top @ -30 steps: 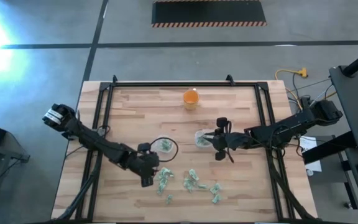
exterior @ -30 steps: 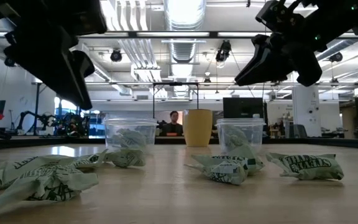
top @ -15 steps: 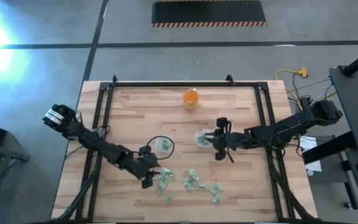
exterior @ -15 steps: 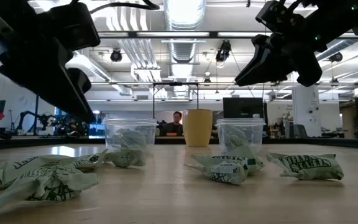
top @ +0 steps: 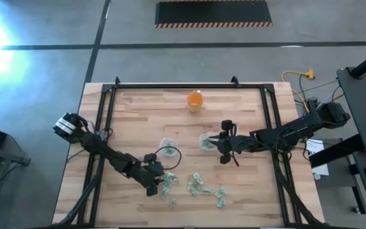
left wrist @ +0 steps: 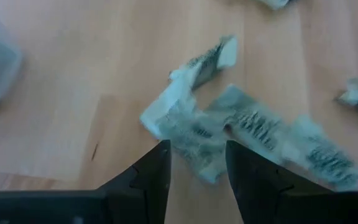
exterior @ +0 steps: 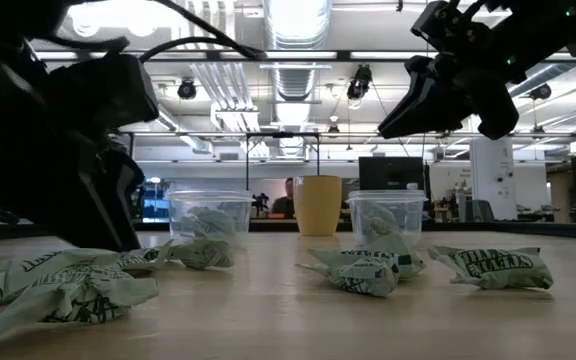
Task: Pick and place items into bin
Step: Put the green sweetener bag into the left transparent food container
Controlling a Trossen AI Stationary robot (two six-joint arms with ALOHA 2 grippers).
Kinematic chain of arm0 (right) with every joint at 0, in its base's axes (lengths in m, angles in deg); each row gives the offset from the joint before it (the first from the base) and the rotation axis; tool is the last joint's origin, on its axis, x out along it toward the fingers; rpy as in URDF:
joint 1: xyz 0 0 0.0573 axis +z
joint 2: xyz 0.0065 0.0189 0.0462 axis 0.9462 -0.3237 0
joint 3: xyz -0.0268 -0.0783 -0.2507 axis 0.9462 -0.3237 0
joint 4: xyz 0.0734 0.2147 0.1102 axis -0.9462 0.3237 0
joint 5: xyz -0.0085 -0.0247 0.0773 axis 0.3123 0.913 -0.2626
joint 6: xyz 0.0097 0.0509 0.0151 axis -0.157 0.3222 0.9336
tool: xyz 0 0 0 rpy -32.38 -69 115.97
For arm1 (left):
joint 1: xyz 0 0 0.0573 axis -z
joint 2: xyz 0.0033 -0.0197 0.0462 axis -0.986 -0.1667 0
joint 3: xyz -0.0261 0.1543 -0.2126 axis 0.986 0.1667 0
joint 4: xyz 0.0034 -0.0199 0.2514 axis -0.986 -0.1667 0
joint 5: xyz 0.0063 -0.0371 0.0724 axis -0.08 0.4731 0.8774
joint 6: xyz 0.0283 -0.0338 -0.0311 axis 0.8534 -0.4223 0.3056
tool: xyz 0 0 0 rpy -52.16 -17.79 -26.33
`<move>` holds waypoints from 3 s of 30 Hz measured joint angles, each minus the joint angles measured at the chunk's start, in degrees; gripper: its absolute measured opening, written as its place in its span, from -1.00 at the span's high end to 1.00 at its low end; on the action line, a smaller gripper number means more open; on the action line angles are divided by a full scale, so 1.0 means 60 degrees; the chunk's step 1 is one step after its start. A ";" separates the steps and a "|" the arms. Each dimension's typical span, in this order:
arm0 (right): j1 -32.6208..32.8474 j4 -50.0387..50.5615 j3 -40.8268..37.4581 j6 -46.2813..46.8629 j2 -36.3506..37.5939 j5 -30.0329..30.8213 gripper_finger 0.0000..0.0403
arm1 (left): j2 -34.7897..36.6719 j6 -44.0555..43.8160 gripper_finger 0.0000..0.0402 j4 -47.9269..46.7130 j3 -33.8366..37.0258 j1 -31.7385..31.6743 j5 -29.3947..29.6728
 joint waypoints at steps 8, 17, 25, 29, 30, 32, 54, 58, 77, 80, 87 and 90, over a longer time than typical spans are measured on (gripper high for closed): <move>-0.0004 0.0011 -0.0004 0.0044 0.0000 0.0000 0.69 | -0.0271 0.0002 0.32 0.0030 -0.0128 0.0017 0.0048; -0.0004 0.0015 -0.0011 0.0055 0.0000 0.0000 0.70 | -0.0132 0.0009 0.55 -0.0055 -0.0072 0.0002 -0.0022; -0.0001 0.0022 -0.0011 0.0022 0.0000 0.0003 0.72 | -0.0107 0.0091 0.95 -0.0018 -0.0063 0.0006 -0.0114; -0.0001 0.0025 -0.0011 0.0004 0.0000 0.0001 0.72 | 0.0029 0.0267 0.97 -0.0141 -0.0053 0.0006 -0.0250; -0.0004 0.0025 -0.0014 0.0004 0.0000 0.0001 0.72 | 0.0079 0.0268 0.97 -0.0200 -0.0048 0.0006 -0.0266; 0.0000 0.0031 -0.0015 0.0002 0.0000 0.0000 0.72 | 0.0280 0.0272 0.97 -0.0570 -0.0061 0.0006 -0.0273; -0.0004 0.0069 -0.0018 -0.0004 0.0000 0.0004 0.72 | 0.3745 0.2971 0.96 -0.2575 -0.0071 -0.0061 0.3840; -0.0004 0.0069 -0.0018 -0.0004 0.0000 0.0004 0.72 | 0.3875 0.3875 0.96 -0.2540 -0.0059 -0.0303 0.4681; -0.0004 0.0058 -0.0018 -0.0003 -0.0003 0.0004 0.72 | 0.2431 0.4564 0.96 -0.1781 -0.0084 -0.1584 0.4622; -0.0004 0.0055 -0.0018 -0.0002 -0.0004 0.0006 0.72 | 0.2131 0.4966 0.96 -0.1168 -0.0063 -0.1682 0.4273; -0.0004 0.0051 -0.0018 0.0000 -0.0004 0.0004 0.72 | 0.1684 0.5561 0.96 -0.1057 -0.0245 -0.1780 0.3988; -0.0004 0.0062 -0.0018 -0.0001 -0.0004 0.0006 0.72 | 0.1660 0.5554 0.96 -0.1054 -0.0244 -0.1820 0.3992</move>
